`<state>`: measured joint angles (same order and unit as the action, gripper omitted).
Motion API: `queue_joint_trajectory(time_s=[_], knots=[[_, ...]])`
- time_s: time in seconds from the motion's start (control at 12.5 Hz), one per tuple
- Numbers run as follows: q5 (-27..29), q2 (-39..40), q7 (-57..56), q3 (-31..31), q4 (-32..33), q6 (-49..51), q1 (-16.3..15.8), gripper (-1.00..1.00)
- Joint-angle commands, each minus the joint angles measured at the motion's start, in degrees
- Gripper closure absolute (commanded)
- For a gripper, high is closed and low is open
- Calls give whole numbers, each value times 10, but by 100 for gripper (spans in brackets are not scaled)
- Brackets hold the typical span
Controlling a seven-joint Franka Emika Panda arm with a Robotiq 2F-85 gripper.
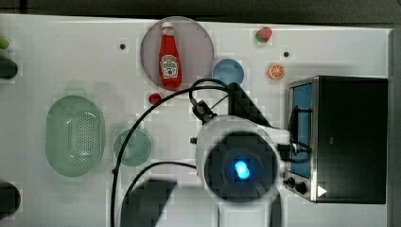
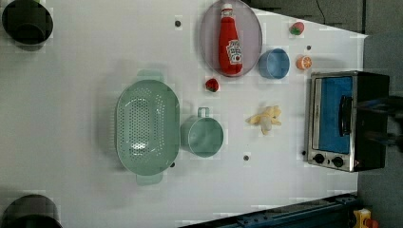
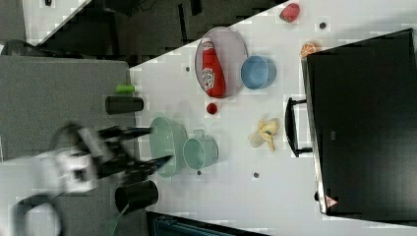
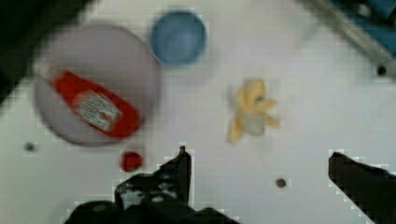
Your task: Pick banana from table and place on oven.
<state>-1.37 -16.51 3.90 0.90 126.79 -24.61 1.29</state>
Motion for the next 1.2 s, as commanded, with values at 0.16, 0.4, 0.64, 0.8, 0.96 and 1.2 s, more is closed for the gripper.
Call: queue_joint_trajectory(time_s=[0.16,0.4,0.64,0.8,0.96,1.2], knots=[[8,86,10,20,70,-102,1,-100],[8,167,9,34,90,-200,2,-100],[8,233,8,43,100,-266,2,-100],[8,265,8,43,117,-301,2,-100],[8,291,8,43,133,-349,2,-100],[8,328,8,43,145,-402,2,-100]])
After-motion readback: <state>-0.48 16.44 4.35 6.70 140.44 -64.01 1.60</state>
